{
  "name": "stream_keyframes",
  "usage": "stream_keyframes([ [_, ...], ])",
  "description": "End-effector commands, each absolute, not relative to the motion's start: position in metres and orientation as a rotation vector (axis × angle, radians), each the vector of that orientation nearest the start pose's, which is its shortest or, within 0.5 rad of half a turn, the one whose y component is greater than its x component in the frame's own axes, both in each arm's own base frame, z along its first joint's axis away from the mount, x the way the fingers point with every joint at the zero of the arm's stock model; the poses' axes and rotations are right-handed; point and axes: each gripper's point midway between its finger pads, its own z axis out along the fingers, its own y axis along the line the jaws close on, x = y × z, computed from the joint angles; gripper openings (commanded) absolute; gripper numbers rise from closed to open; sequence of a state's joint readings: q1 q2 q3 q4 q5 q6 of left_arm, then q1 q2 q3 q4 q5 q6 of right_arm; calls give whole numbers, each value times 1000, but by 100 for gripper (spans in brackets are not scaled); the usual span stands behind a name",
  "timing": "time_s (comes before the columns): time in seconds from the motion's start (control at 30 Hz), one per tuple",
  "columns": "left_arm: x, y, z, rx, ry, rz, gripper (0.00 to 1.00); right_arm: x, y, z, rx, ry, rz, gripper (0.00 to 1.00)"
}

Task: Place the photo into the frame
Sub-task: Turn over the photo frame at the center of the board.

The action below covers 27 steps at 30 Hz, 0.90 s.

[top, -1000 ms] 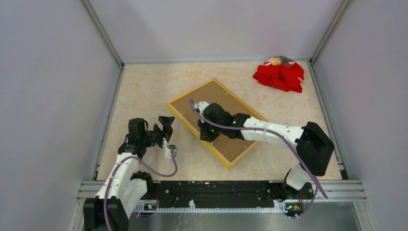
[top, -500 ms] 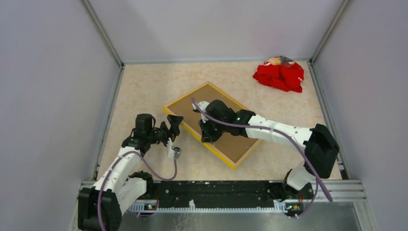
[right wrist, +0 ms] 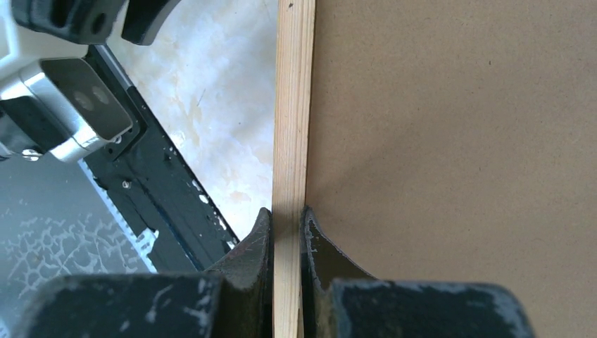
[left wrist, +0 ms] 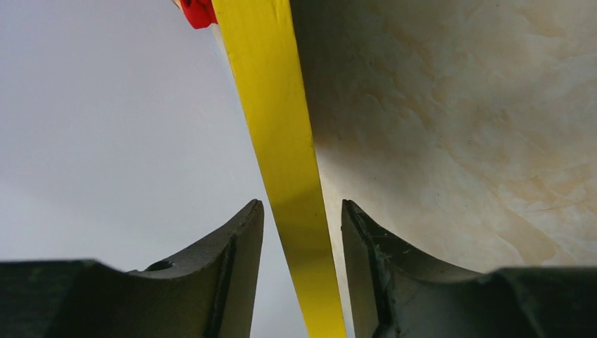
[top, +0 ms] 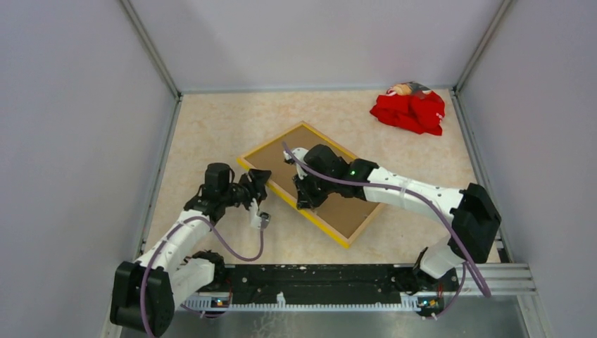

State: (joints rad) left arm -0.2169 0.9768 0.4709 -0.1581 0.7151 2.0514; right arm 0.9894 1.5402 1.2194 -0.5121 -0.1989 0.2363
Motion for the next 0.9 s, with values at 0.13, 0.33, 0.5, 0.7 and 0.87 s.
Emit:
stream_keyframes([
  [0.13, 299, -164, 164, 1961, 473, 398, 44, 192, 371, 230, -991, 2100, 871, 4],
  [0.33, 299, -167, 194, 1893, 564, 327, 27, 208, 340, 256, -1008, 1940, 684, 55],
  [0.5, 296, -169, 226, 1812, 653, 247, 20, 211, 309, 270, -1049, 1822, 502, 64],
  [0.7, 287, -171, 246, 1784, 692, 171, 20, 181, 300, 260, -1235, 1721, 349, 66],
  [0.87, 282, -173, 260, 1753, 710, 138, 22, 161, 301, 264, -1317, 1650, 329, 67],
])
